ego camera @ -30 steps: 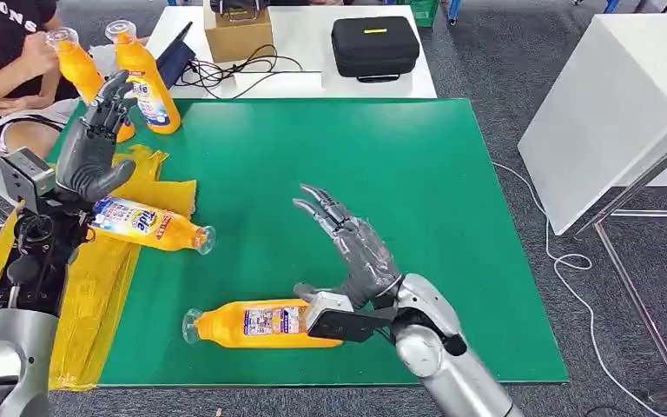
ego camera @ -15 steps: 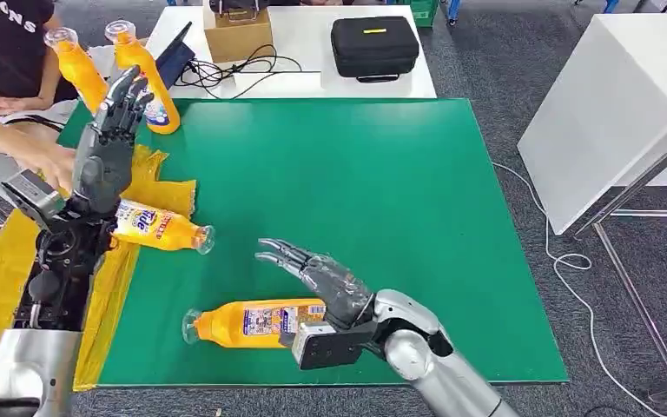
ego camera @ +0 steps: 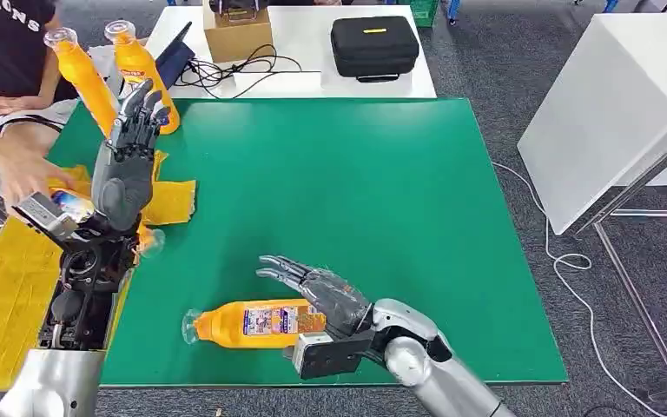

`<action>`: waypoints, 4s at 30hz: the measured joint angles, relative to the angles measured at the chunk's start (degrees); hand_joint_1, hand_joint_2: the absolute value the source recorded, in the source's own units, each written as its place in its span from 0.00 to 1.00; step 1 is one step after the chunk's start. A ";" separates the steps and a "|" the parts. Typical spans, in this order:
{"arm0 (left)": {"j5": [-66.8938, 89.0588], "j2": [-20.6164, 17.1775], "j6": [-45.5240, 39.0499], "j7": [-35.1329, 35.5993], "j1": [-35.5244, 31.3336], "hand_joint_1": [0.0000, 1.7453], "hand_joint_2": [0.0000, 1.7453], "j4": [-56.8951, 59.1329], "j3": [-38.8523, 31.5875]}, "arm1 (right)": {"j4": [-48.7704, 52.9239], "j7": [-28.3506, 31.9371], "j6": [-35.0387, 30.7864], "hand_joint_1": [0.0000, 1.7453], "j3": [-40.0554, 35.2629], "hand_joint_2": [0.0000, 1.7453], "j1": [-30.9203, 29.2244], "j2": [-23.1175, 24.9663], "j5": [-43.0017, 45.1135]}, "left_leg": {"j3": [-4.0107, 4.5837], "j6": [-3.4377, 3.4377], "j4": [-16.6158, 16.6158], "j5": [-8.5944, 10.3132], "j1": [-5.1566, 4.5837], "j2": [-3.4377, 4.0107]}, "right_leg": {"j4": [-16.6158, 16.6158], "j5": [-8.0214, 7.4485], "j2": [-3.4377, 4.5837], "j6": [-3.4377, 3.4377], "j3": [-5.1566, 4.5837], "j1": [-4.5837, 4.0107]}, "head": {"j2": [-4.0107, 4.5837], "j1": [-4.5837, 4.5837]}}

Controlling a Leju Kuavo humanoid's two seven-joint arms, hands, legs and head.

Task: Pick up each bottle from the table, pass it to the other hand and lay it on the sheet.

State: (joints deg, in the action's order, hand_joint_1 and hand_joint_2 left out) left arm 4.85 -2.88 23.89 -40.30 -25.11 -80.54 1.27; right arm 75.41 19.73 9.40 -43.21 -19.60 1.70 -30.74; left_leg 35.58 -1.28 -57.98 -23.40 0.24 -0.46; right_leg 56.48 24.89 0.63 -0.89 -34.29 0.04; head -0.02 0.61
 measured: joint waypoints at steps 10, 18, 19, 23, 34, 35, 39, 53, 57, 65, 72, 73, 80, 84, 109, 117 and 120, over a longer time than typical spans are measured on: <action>0.02 3.30 2.27 0.00 0.95 0.00 1.00 -0.33 -3.08 | -3.41 -4.48 -2.32 0.00 -2.16 1.00 -0.18 -0.61 -7.08 | 0.00 -0.01 0.00 0.00 0.00 -0.01 | 0.00 0.00 0.00 0.00 0.02 -0.01 | 0.00 0.00; 0.00 4.59 2.45 0.15 0.94 0.00 1.00 -0.50 -3.80 | -5.53 -5.79 -2.34 0.00 -3.37 1.00 -0.47 -0.63 -8.37 | 0.00 0.00 0.00 0.00 0.00 0.00 | 0.00 0.00 0.00 0.00 0.01 -0.01 | 0.00 0.00; 0.00 4.68 2.47 0.17 0.94 0.00 1.00 -0.50 -3.87 | -5.68 -5.79 -2.34 0.00 -3.41 1.00 -0.47 -0.61 -8.37 | 0.00 0.00 0.00 0.00 0.00 0.00 | 0.00 0.00 0.00 0.00 0.01 0.00 | 0.00 0.00; 0.00 4.81 2.47 0.17 0.94 0.00 1.00 -0.50 -4.00 | -6.25 -5.98 -2.34 0.00 -3.54 0.00 -0.51 -0.63 -8.59 | 0.00 -0.01 0.00 0.00 0.00 0.00 | 0.00 0.00 0.00 0.00 0.01 -0.01 | 0.00 0.00; 0.20 5.64 2.51 0.20 2.10 0.00 1.00 -1.36 -4.00 | -11.89 -8.79 -4.90 0.00 -3.98 0.00 -0.99 0.02 -12.76 | 0.00 -0.01 0.00 0.00 0.00 0.00 | 0.00 0.00 0.00 0.00 0.02 0.00 | 0.00 0.00; 0.29 5.68 2.51 0.20 2.28 0.00 1.00 -1.59 -4.00 | -12.80 -9.07 -5.61 0.00 -4.02 0.00 -1.05 0.31 -13.33 | 0.00 -0.01 0.00 0.00 0.00 0.00 | 0.00 0.00 0.00 0.00 0.02 0.00 | 0.00 0.00; 0.68 5.99 2.71 0.17 2.68 0.00 1.00 -1.97 -4.00 | -14.77 -9.68 -6.51 0.00 -4.02 0.00 -1.20 1.16 -14.07 | -0.01 0.00 0.00 0.00 0.00 0.00 | -0.01 0.00 0.00 0.00 0.02 -0.01 | 0.00 0.02; 0.55 7.61 3.12 0.63 1.61 0.00 1.00 -2.38 -3.89 | -24.47 -10.45 -7.10 0.81 -3.91 1.00 -4.79 6.66 -14.03 | -0.04 0.00 0.00 0.01 0.00 0.02 | 0.00 -0.01 0.01 0.00 0.02 -0.02 | 0.00 0.00; 0.31 7.76 3.10 0.68 1.61 0.00 1.00 -2.40 -3.89 | -27.10 -10.45 -7.47 0.81 -3.91 1.00 -5.86 8.24 -14.31 | -0.05 0.00 0.00 0.00 0.00 0.06 | 0.00 -0.01 0.01 0.00 0.02 -0.02 | 0.00 0.00; 0.02 7.87 3.10 0.68 1.61 0.00 1.00 -2.40 -3.89 | -28.96 -10.25 -7.71 0.81 -3.91 1.00 -6.47 9.66 -14.22 | -0.11 0.00 0.00 0.01 0.00 0.10 | 0.00 -0.01 0.01 0.00 0.06 -0.02 | 0.00 0.00; 0.00 7.87 3.10 0.68 1.61 0.00 1.00 -2.40 -3.89 | -29.46 -10.07 -7.78 1.00 -3.91 1.00 -6.87 10.16 -14.20 | -0.14 0.00 0.00 0.01 0.00 0.11 | 0.00 -0.01 0.01 0.00 0.09 -0.02 | 0.00 0.00; -0.06 7.87 3.10 0.70 1.60 0.00 1.00 -2.40 -3.87 | -29.70 -10.10 -8.02 0.99 -3.91 1.00 -7.07 10.34 -14.22 | -0.15 0.00 0.00 0.01 0.00 0.11 | 0.00 -0.01 0.01 0.00 0.09 -0.02 | 0.00 0.00; -0.59 7.87 2.90 1.22 1.15 0.00 1.00 -2.71 -3.89 | -32.13 -11.23 -10.34 1.00 -3.91 1.00 -8.96 11.96 -15.43 | -0.21 0.01 0.00 0.01 0.01 0.04 | 0.00 -0.01 0.01 0.00 0.17 -0.02 | 0.00 0.00; -0.92 7.89 2.86 1.55 1.16 0.00 1.00 -2.86 -3.89 | -32.81 -12.41 -12.64 1.00 -3.82 1.00 -9.15 12.00 -16.06 | -0.22 0.00 0.00 0.01 -0.01 0.06 | 0.00 -0.01 0.01 0.00 0.18 0.00 | 0.00 0.00; -4.41 8.96 2.38 2.84 4.42 0.00 1.00 -7.56 -6.51 | -11.88 -6.79 -29.85 0.00 19.69 1.00 1.65 9.03 -15.38 | -0.13 0.00 0.00 0.00 -0.02 0.01 | -0.01 0.00 0.00 0.00 0.11 -0.01 | 0.00 0.00; -4.41 8.96 2.56 2.23 3.01 0.00 1.00 -6.47 -6.51 | -1.00 -1.64 -24.10 0.00 12.61 1.00 3.87 8.24 -15.23 | -0.13 0.00 0.00 0.00 0.00 0.02 | -0.01 0.00 0.00 0.00 0.11 -0.01 | 0.00 0.00; -4.52 8.96 2.58 1.75 2.24 0.00 1.00 -5.53 -6.51 | 0.28 -0.59 -21.56 0.00 9.23 1.00 3.83 7.81 -15.30 | -0.13 0.00 0.00 0.00 0.00 0.01 | -0.01 0.00 0.00 0.00 0.12 0.00 | 0.00 0.00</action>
State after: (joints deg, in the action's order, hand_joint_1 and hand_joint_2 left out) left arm 0.33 6.08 26.47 -38.55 -22.86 -86.08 -5.25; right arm 75.69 19.15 -12.16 -33.98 -15.77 9.51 -46.03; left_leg 35.44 -1.28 -57.98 -23.40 0.24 -0.45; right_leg 56.47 24.89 0.63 -0.88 -34.17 0.03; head -0.02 0.61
